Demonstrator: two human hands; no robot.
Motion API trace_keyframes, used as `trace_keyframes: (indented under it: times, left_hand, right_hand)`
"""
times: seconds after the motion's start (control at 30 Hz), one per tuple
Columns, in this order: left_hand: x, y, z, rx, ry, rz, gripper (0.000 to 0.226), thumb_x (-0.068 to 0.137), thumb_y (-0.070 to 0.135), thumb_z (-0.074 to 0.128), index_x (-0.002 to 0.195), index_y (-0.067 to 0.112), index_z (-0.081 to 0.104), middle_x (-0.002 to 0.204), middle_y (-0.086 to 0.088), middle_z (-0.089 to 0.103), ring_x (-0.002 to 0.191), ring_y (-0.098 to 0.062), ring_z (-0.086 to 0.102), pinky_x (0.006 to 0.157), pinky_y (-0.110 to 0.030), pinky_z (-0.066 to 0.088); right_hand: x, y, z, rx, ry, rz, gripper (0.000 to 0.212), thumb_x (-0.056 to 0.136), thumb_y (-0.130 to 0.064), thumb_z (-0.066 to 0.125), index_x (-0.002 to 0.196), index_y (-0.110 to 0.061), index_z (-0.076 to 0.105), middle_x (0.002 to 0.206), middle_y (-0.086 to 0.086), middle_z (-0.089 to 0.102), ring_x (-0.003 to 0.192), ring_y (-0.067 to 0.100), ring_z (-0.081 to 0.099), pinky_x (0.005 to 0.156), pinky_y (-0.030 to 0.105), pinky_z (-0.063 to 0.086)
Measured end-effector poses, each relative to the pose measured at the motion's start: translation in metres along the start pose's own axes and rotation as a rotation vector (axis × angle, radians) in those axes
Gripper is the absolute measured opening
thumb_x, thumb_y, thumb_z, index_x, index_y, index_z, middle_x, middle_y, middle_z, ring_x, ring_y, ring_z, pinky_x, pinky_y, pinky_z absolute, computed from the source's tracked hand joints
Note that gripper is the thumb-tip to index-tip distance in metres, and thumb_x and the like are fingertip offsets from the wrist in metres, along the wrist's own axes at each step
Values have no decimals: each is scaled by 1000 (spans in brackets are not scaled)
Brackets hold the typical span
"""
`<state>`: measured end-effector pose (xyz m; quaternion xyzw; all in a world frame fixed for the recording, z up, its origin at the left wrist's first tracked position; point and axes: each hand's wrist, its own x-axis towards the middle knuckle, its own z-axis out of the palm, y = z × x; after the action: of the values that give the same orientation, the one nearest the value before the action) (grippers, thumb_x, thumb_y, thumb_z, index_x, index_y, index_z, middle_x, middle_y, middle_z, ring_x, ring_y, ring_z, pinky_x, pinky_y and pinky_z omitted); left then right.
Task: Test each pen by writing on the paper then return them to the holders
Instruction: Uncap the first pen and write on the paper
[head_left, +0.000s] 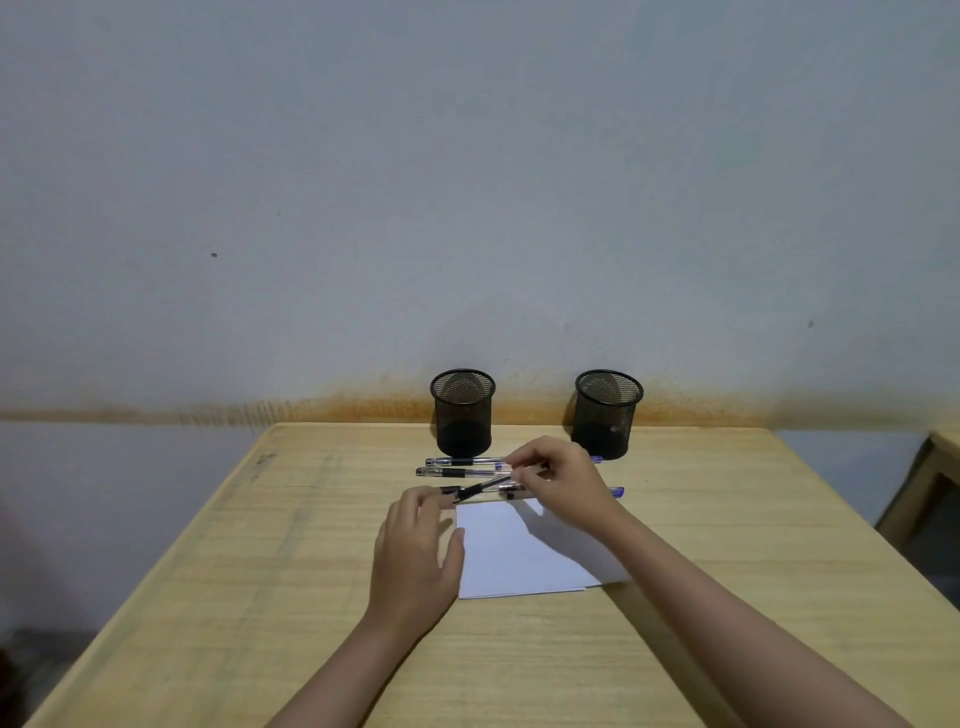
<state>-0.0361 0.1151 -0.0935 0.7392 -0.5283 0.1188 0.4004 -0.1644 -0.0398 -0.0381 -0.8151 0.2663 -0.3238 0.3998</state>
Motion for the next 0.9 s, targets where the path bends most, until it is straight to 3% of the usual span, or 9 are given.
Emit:
trace_keyframes:
  times: [0.1, 0.17, 0.27, 0.4, 0.53, 0.7, 0.9]
  left_hand:
    - [0, 0, -1, 16, 50, -25, 43, 78, 14, 69, 119, 15, 56, 119, -1, 57, 106, -18, 53, 82, -32, 46]
    - [-2, 2, -2, 16, 54, 7, 39, 78, 11, 69, 115, 15, 58, 111, 0, 62, 98, -20, 58, 78, -31, 45]
    - [-5, 6, -3, -30, 69, 47, 20, 80, 13, 62, 100, 16, 64, 90, 5, 64, 79, -16, 60, 68, -29, 44]
    - [-3, 16, -4, -127, 70, 103, 17, 85, 12, 57, 100, 13, 65, 89, 3, 62, 82, -10, 57, 68, -30, 49]
    - [3, 35, -8, -161, 30, 199, 23, 88, 20, 54, 108, 14, 63, 93, 0, 62, 86, -9, 55, 73, -26, 47]
    - [6, 44, -20, -148, -6, 243, 30, 88, 23, 53, 115, 14, 62, 88, 1, 61, 79, -11, 54, 68, -25, 42]
    - [14, 57, -16, -202, -35, 138, 18, 85, 17, 57, 95, 11, 71, 74, -3, 62, 65, -14, 55, 60, -30, 44]
  right_hand:
    - [-15, -1, -9, 170, 26, 34, 22, 82, -3, 69, 83, -24, 71, 85, 0, 70, 82, 16, 66, 75, 25, 56]
    - [-26, -3, -13, 258, 40, 56, 25, 81, -1, 71, 82, -25, 72, 84, 1, 71, 79, 15, 66, 77, 31, 58]
    - [-40, -8, -15, 402, 82, 96, 18, 81, 0, 70, 88, -16, 72, 80, 5, 70, 77, 16, 66, 73, 27, 58]
    - [-51, -18, -10, 649, 148, 222, 20, 82, -2, 69, 101, -10, 68, 86, 9, 70, 83, 21, 68, 73, 25, 58]
    - [-55, -27, 0, 531, 48, 206, 11, 85, -7, 68, 93, -13, 72, 76, 2, 72, 69, 10, 68, 68, 23, 58]
    - [-52, -31, 0, 473, 77, 186, 12, 86, -13, 67, 75, -15, 72, 60, -2, 68, 56, 8, 63, 61, 23, 56]
    - [-41, -22, 12, 612, 138, 397, 24, 91, -19, 61, 77, 1, 64, 54, 3, 53, 47, 10, 48, 52, 22, 46]
